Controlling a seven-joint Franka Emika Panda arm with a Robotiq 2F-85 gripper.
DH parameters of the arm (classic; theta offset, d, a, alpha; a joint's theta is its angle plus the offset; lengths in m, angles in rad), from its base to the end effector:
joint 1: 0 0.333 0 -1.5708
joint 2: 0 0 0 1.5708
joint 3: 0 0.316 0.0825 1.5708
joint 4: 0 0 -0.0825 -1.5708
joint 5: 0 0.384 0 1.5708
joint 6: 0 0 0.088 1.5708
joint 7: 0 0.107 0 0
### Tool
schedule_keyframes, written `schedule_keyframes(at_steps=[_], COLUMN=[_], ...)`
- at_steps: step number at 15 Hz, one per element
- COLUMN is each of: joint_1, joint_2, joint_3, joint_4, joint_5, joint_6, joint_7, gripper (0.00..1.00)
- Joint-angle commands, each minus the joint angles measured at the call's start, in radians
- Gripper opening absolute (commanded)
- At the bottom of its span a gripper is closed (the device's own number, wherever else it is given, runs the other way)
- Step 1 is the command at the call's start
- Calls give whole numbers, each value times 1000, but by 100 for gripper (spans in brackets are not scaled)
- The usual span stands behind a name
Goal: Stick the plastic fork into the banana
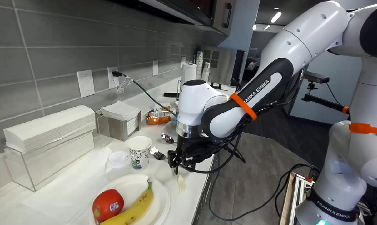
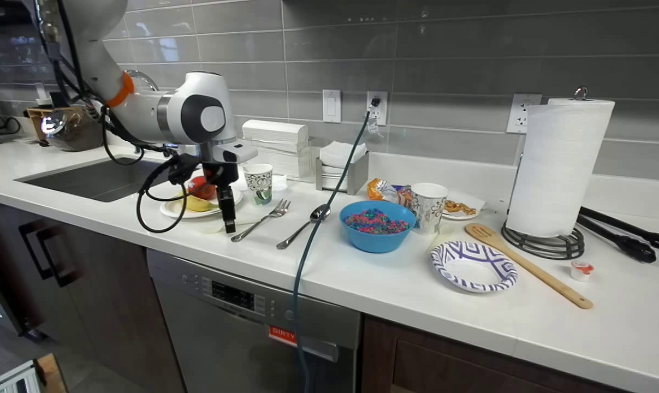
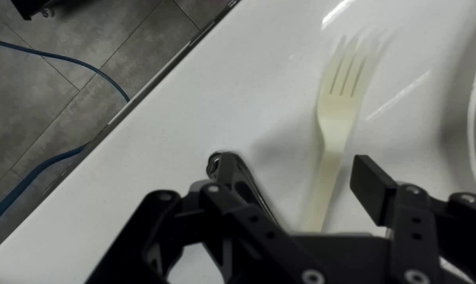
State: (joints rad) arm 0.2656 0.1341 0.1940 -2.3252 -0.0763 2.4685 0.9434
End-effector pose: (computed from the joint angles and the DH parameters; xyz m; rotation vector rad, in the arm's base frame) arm 0.4652 0.2308 0.2842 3.0616 -0.6626 0.0372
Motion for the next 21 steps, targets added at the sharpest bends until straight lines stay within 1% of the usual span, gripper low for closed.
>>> schedule_keyframes(at_steps=[1,5,6,7,10,12,13,14,15,16,17,18,19,20,21], joint_1=[18,25,25,25,30,31,33,35,39,42,45,49,52,54,57], joint_2=[30,59,67,74,91,102,106,108,109,108,106,101,95,92,86], joint_3=[-8,-10,-9,-6,-8,-2,2,5,5,7,7,6,3,2,-1], joint_4=[18,40,46,51,65,77,84,91,96,99,99,96,90,87,81], joint_5=[-32,-30,-17,-4,2,25,38,48,54,65,73,77,75,78,71], joint_6=[44,62,62,62,64,61,59,51,42,26,21,19,20,21,19], joint_7=[48,60,53,47,44,31,24,19,22,25,28,35,46,47,57], gripper=[76,70,71,69,72,71,67,68,65,67,65,60,40,39,32])
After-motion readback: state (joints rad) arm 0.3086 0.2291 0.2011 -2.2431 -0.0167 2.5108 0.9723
